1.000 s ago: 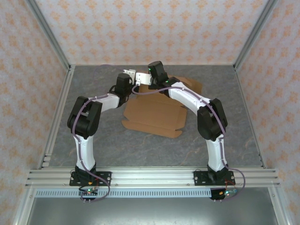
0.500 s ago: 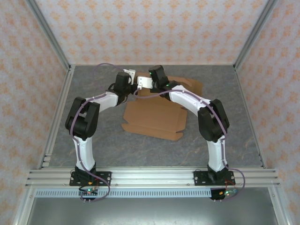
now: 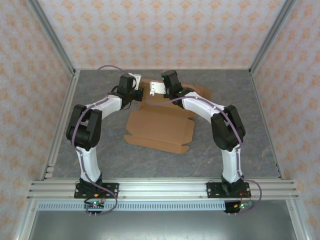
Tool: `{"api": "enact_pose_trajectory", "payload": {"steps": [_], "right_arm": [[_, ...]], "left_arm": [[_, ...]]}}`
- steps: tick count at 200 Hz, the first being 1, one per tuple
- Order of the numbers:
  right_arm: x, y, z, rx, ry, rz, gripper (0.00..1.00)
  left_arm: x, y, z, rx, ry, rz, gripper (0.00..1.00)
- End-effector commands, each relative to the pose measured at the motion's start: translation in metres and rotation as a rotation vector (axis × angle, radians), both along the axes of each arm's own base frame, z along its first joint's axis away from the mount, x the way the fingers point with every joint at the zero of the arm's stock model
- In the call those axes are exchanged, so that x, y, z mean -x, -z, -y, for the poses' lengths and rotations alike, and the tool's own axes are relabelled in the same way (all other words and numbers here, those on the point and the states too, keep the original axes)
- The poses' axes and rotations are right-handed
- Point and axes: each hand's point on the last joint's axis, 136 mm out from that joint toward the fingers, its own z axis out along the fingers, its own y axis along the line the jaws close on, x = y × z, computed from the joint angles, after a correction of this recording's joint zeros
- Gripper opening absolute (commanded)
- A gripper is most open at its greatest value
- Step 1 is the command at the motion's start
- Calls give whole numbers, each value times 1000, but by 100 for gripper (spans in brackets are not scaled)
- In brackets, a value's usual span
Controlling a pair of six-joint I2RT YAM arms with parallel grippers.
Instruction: Fold the paper box
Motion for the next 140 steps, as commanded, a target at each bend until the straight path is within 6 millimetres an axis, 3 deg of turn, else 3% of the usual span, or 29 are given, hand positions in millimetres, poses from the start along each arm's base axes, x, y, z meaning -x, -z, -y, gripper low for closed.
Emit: {"api": "enact_pose_trajectory", "payload": {"steps": [1,77,108,140], "right_arm": [[-2,-10,5,6,8,31,7],[-3,-16,-1,-20,3,33,6],[-3,-18,0,-20,7,34,6],[-3,-18,0,-21,8,34,5]], "left_arm": [[1,1,-8,-40,-16,-1,1],[4,16,-5,-90,-40,-8,28],[8,19,-4,-80,-36,-11,29],[12,21,-4,-83,-32,-18,24]]}}
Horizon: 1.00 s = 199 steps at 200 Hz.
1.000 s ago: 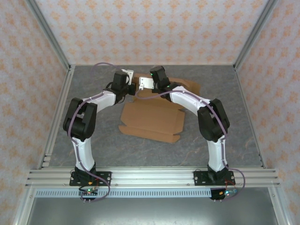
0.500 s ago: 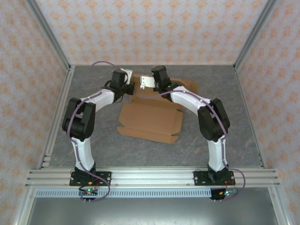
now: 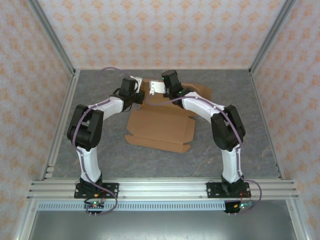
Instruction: Fold the paper box
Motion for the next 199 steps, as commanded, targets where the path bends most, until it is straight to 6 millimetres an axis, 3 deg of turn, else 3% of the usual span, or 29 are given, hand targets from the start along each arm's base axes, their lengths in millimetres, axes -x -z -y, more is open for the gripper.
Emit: {"api": "enact_pose_trajectory", "payload": {"steps": [1,107,199], "right_arm": [[-2,-15,1,-12,8,21,5],[8,-15,-6,-29,-7,-23,5],[13,-9,-5,-35,-9,-47,4]], "left_arm": [[4,7,-2,-13,-9,-3,24],[-2,14,-4,-61,-122,19,8],[2,19,-31,-247,-314,-29,4]]}}
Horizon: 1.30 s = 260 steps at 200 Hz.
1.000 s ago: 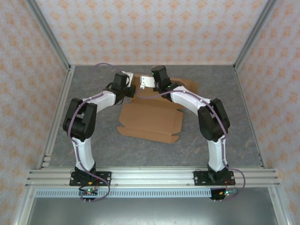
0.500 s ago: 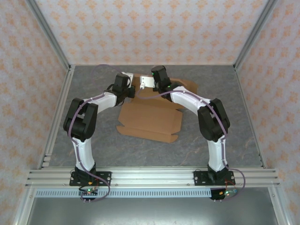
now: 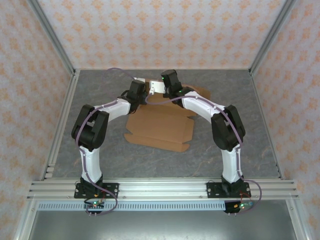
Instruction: Fold the paper box
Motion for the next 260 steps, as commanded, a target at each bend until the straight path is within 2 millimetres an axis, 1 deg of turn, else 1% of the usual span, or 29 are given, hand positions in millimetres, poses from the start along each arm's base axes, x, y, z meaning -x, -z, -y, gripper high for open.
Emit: {"api": "enact_pose_trajectory", "payload": {"steps": [1,16,22,29,42,61,78,98,115,116,117,120,151,161,199,216,248,260], "right_arm": [[9,-10,-3,-7,-20,-8,4],[9,-7,-3,-5,-20,-5,4],[8,-6,-2,-2,-19,-4,4],[8,-6,-2,-1,-18,0,4],[6,-5,-1,0,-15,6,4],[5,-5,0,-3,-11,10,4],[3,-5,2,-1,-5,9,4],[3,-4,3,0,-4,8,4],[3,-5,3,-1,-2,9,4],[3,-5,3,-1,-1,9,4],[3,-5,3,-1,-1,9,4],[3,-5,3,0,-1,8,4],[3,-9,3,-2,1,14,4],[3,-10,3,-4,1,16,4],[3,-11,3,0,3,17,4],[3,-10,4,-1,4,14,4],[2,-11,4,1,6,15,4],[2,-11,4,1,7,15,4]], "left_arm": [[4,16,-28,-110,-125,-68,4],[4,16,-22,-71,-101,-61,5],[3,15,-18,-50,-87,-53,7],[3,12,-14,-27,-73,-42,10],[1,6,-8,8,-55,-27,20],[0,-3,-3,35,-34,-7,28],[1,-11,-3,58,-24,11,34],[3,-21,-1,103,-5,24,39],[7,-16,-1,114,13,3,43],[7,-24,-1,119,15,16,43],[7,-27,-1,122,16,21,43],[8,-31,-2,128,20,25,44],[14,-32,-3,190,76,-5,59],[16,-32,-5,191,92,-19,62],[29,-27,-10,202,167,-75,65],[32,-19,-13,194,182,-110,65],[27,-8,-8,190,177,-141,56],[23,-5,-8,186,151,-139,50]]}}
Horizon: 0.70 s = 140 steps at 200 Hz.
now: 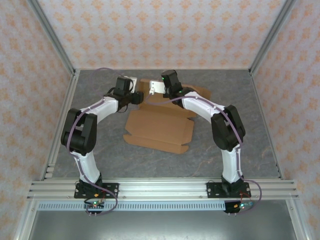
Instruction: Fold the paper box
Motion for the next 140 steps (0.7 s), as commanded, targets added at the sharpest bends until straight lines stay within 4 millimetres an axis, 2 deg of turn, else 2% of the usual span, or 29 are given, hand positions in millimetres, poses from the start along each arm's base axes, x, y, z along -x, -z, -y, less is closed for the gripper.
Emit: {"api": "enact_pose_trajectory", "payload": {"steps": [1,7,11,26,71,105,140], "right_arm": [[3,-12,3,5,3,10,4],[3,-12,4,6,4,9,4],[3,-11,3,5,2,8,4],[3,-13,3,5,3,9,4],[3,-13,3,1,2,6,4],[4,-13,3,4,1,5,4],[4,-16,3,0,0,9,4]], "left_arm": [[-3,10,4,-15,-1,-38,50],[-5,7,6,-7,-6,-29,48],[-5,20,7,-9,-7,-52,47],[-9,29,8,-29,-30,-56,44],[-19,41,4,-28,-91,-38,35],[-21,46,1,-27,-130,-29,26],[-20,41,-6,-95,-185,-4,18]]}}
